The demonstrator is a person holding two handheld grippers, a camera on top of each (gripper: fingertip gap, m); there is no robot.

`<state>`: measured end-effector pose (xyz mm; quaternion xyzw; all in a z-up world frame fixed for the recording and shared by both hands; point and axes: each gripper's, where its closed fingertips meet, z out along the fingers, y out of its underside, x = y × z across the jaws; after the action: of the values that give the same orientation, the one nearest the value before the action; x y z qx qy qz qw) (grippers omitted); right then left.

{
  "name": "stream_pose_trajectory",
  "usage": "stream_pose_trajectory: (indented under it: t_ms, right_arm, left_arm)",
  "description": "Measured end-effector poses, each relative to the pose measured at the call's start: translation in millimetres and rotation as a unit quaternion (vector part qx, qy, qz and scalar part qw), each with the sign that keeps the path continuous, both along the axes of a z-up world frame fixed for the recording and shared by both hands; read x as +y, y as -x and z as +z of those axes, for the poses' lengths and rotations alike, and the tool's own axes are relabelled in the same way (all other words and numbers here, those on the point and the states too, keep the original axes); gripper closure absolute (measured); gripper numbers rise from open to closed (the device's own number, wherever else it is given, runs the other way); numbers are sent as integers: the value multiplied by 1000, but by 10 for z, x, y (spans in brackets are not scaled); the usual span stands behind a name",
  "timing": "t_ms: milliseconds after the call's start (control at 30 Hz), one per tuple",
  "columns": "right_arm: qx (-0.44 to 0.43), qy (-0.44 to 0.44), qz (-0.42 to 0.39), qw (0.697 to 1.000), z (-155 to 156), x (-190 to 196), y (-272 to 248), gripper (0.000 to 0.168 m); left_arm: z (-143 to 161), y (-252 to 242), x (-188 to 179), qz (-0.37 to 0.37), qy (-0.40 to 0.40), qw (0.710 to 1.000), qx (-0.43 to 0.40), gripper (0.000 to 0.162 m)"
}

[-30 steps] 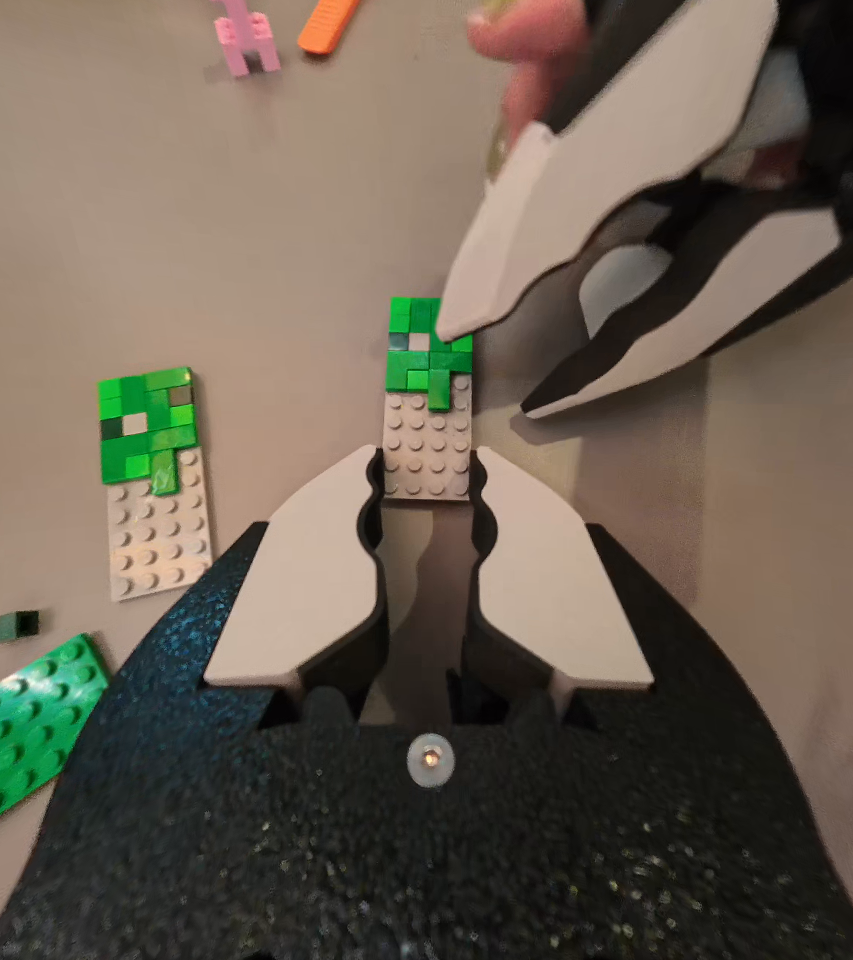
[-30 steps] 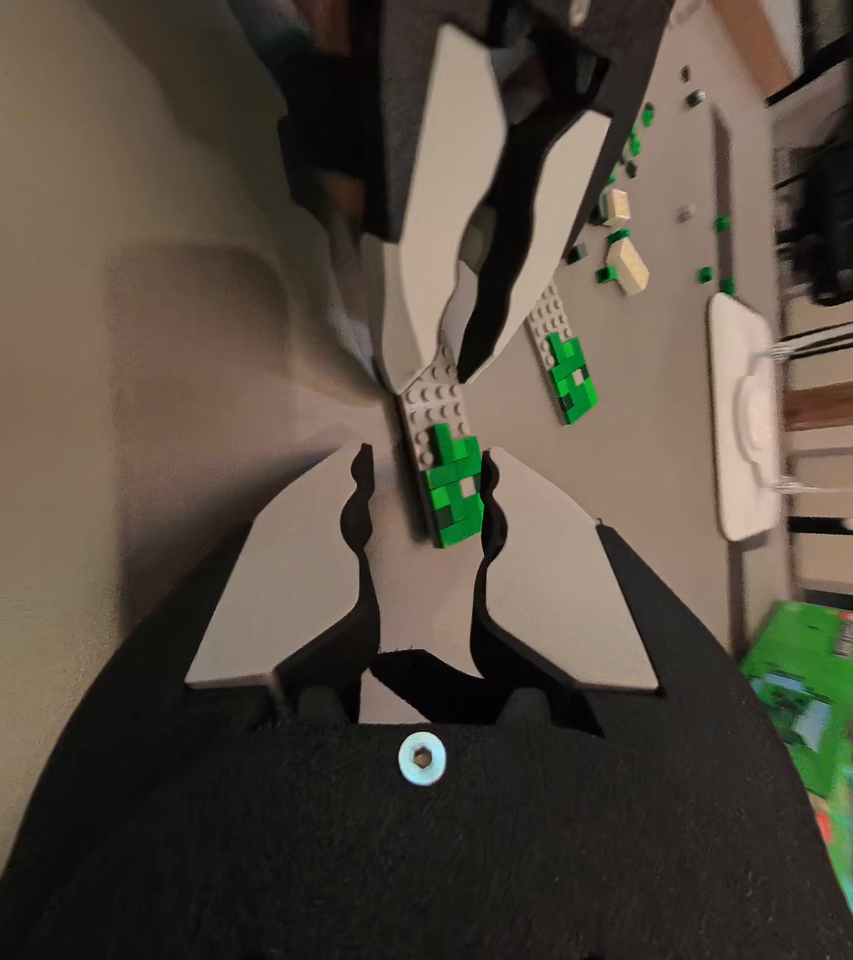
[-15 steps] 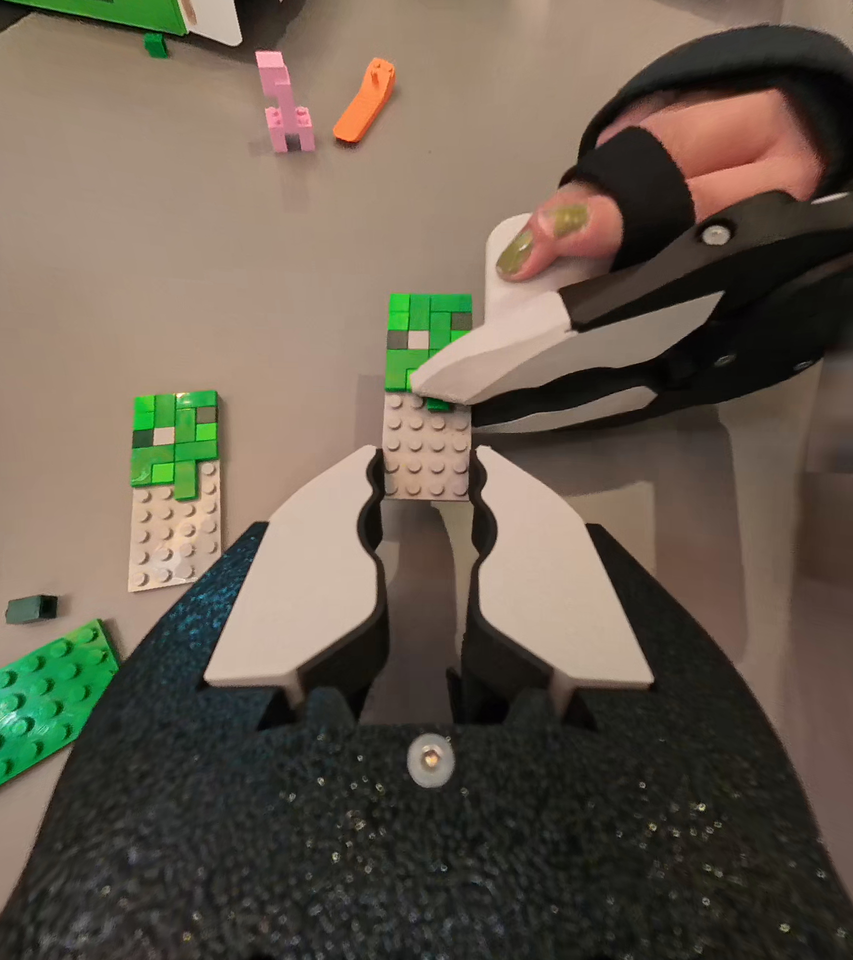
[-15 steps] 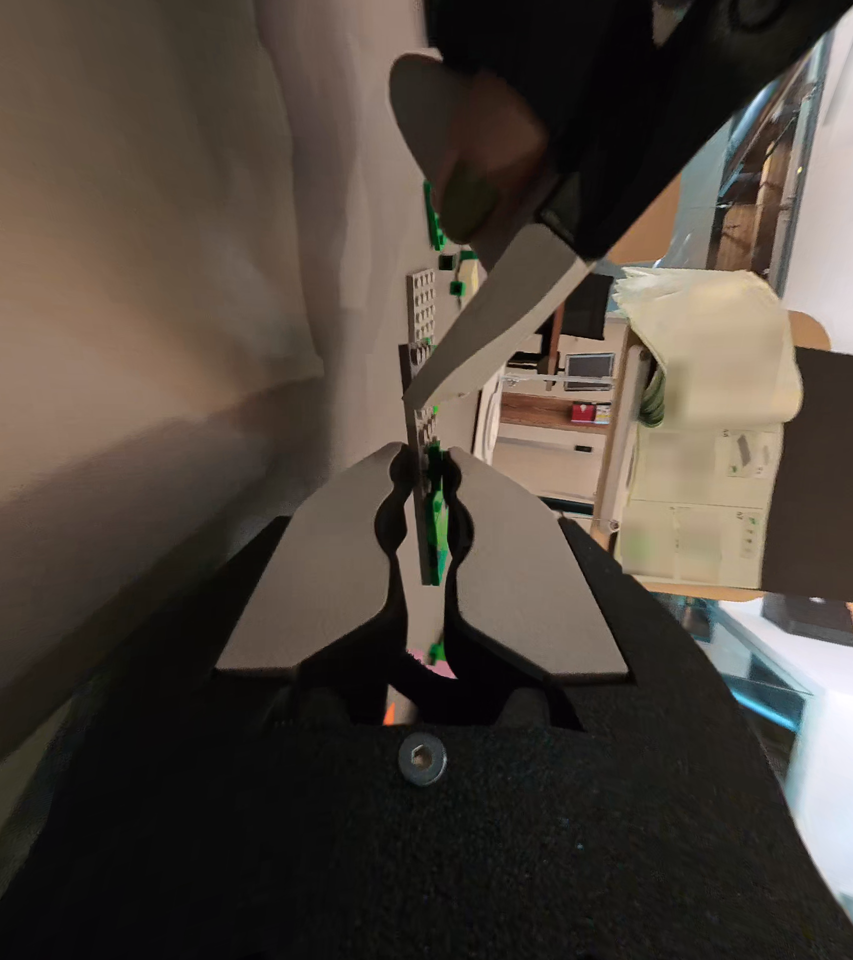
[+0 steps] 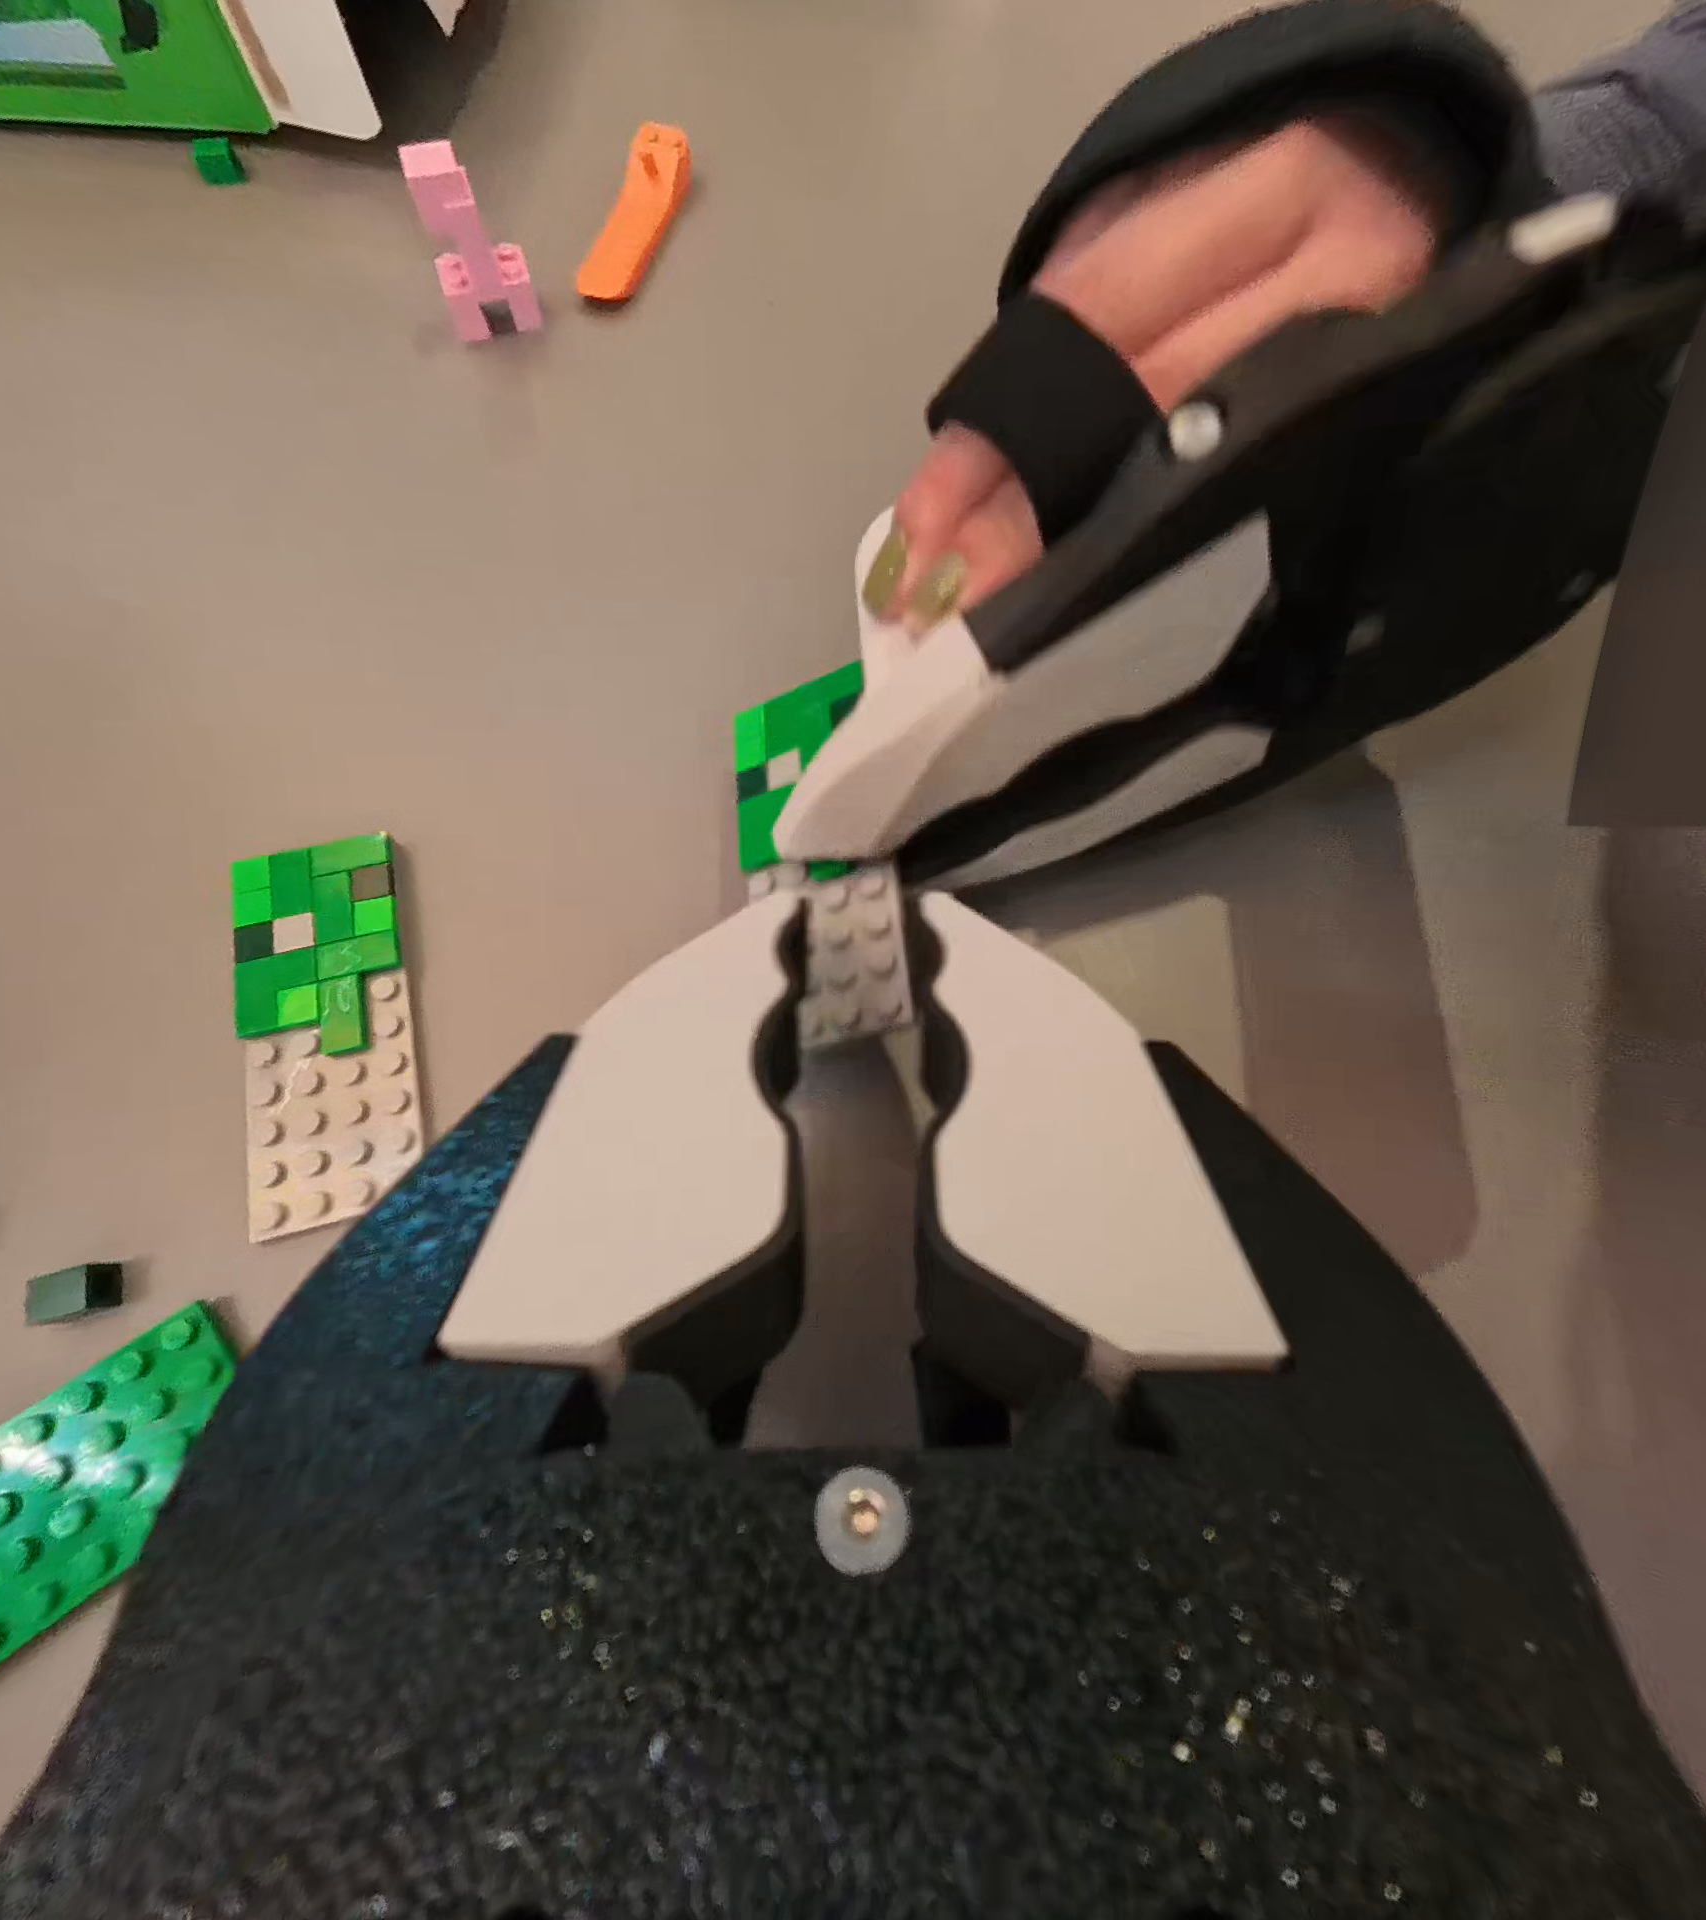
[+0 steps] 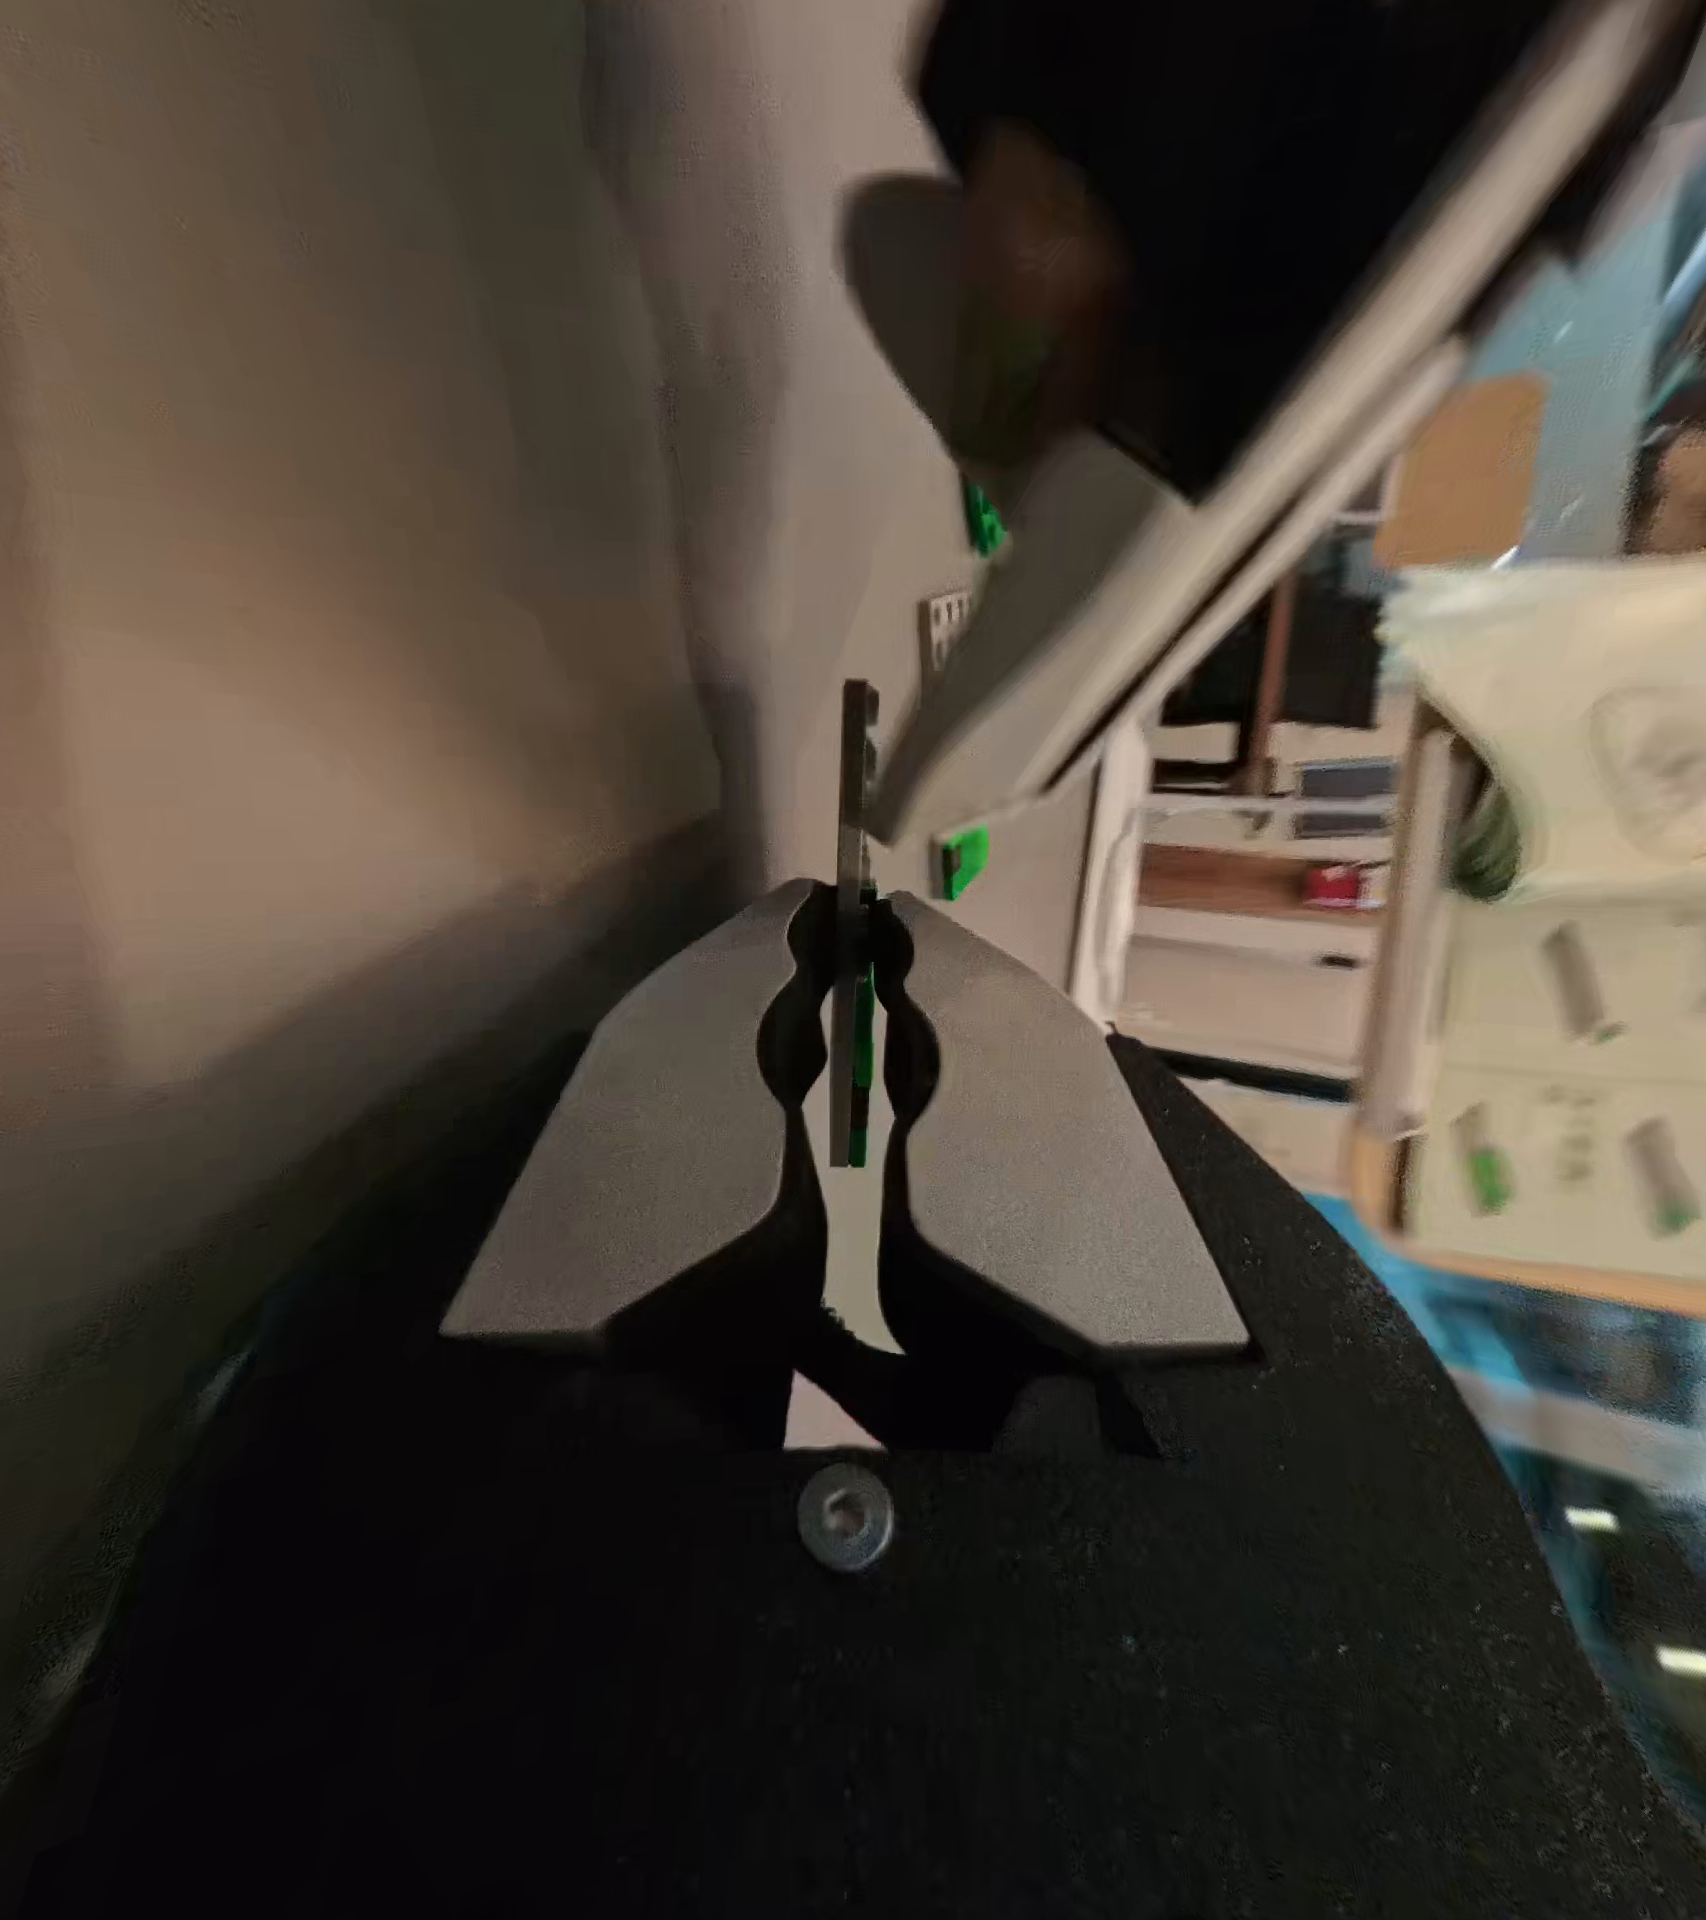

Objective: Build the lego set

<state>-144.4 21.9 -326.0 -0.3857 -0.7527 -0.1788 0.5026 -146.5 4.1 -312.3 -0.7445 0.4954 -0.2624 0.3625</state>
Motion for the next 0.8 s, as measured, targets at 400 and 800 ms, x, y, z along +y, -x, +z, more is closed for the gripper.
stream_pose_trajectory:
  t_ms: [400, 800]
  right_arm:
    - [115, 212, 18, 970, 217, -50, -63, 162]
    - [12, -93, 37, 995, 340, 71, -63, 162]
  left_arm:
    - [53, 19, 67, -55, -246, 963, 89, 142]
    - [121, -69, 53, 24, -8, 998, -54, 117]
